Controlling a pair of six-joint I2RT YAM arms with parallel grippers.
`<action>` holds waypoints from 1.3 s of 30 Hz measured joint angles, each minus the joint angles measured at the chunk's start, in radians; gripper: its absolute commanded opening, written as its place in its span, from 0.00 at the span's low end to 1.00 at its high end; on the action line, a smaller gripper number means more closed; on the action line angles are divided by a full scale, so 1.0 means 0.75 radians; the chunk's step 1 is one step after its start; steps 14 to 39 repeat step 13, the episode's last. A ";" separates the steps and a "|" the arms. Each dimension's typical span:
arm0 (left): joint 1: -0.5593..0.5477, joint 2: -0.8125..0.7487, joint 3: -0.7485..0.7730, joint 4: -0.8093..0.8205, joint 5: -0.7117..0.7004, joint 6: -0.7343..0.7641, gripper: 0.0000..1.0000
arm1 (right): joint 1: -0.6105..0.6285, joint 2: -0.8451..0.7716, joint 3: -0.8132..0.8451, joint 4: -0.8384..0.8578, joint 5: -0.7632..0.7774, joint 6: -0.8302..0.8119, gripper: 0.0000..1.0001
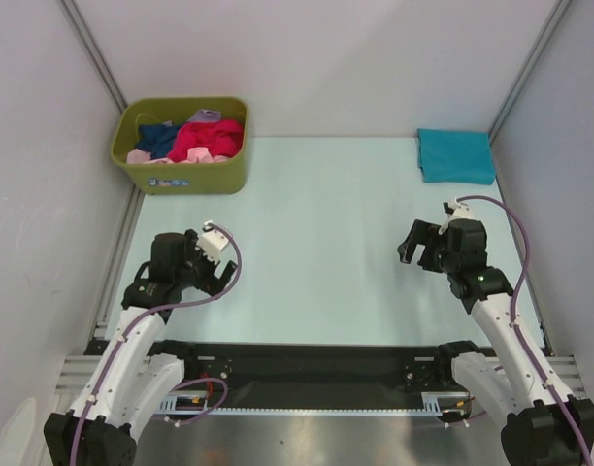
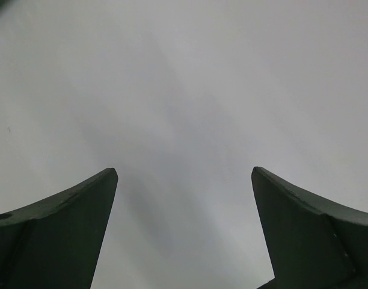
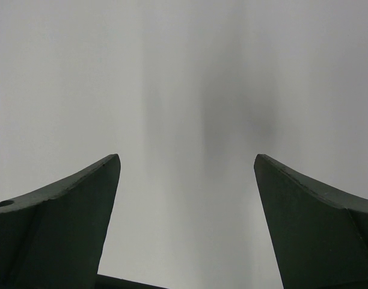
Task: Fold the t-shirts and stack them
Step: Neatly place the folded tshirt to the corner
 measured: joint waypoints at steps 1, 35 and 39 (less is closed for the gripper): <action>0.001 -0.001 0.000 0.003 0.001 0.001 1.00 | 0.001 -0.011 -0.003 -0.001 0.000 0.003 1.00; 0.004 -0.022 -0.005 0.017 0.009 0.009 1.00 | 0.001 -0.071 -0.010 -0.003 0.000 0.010 1.00; 0.004 -0.022 -0.005 0.017 0.009 0.009 1.00 | 0.001 -0.071 -0.010 -0.003 0.000 0.010 1.00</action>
